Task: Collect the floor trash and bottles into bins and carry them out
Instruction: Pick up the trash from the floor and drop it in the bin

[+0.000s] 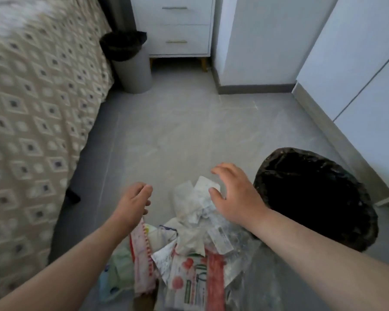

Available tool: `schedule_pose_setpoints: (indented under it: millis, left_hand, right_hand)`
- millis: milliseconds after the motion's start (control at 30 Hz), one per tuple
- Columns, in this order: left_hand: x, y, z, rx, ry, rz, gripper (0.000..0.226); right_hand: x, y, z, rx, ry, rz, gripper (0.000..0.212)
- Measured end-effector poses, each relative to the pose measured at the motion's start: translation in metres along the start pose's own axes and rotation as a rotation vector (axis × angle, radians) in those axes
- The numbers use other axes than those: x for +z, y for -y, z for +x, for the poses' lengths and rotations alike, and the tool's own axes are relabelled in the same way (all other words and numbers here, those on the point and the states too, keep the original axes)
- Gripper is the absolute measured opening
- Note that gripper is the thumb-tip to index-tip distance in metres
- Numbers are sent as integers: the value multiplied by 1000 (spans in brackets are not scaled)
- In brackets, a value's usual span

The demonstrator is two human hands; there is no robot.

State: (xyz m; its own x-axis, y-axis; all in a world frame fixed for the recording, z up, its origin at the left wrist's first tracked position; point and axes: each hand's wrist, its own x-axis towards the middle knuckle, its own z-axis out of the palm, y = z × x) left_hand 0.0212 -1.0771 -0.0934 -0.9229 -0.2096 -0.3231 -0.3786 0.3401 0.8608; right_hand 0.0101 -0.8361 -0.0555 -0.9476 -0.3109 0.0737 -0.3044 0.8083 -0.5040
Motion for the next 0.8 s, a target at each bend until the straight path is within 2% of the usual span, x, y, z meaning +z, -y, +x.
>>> schedule_pose_setpoints:
  millis: [67,133,267,367,467,567,633,733,800]
  left_hand:
    - [-12,30,-7,-72,-37,-29,22]
    - [-17,58,-14,-134,-44,-37,21]
    - [9,90,-23,-197,58,31,24]
    - [57,88,-11,-203,183,71,26]
    - [77,80,-14,-238,189,97,54]
    - [97,84,-10,-261,203,140,69]
    - [107,84,-6,-272,223,145,62]
    - [113,91,0,-275,226,205,55]
    - [113,94,3,-266,192,230,30]
  right_hand:
    - [28,11,1,-36,135,-36,42]
    - [54,13,-1,19,261,-81,45]
    - [80,-11,-9,288,366,-205,57]
    - [89,-44,-13,503,425,-219,76]
    - [102,-48,-23,534,510,-164,90]
    - [114,-52,-26,558,526,-44,84]
    - [118,-62,-27,584,534,44,83]
    - [128,-70,-29,587,559,52,89]
    - [132,-71,-31,583,567,22,83]
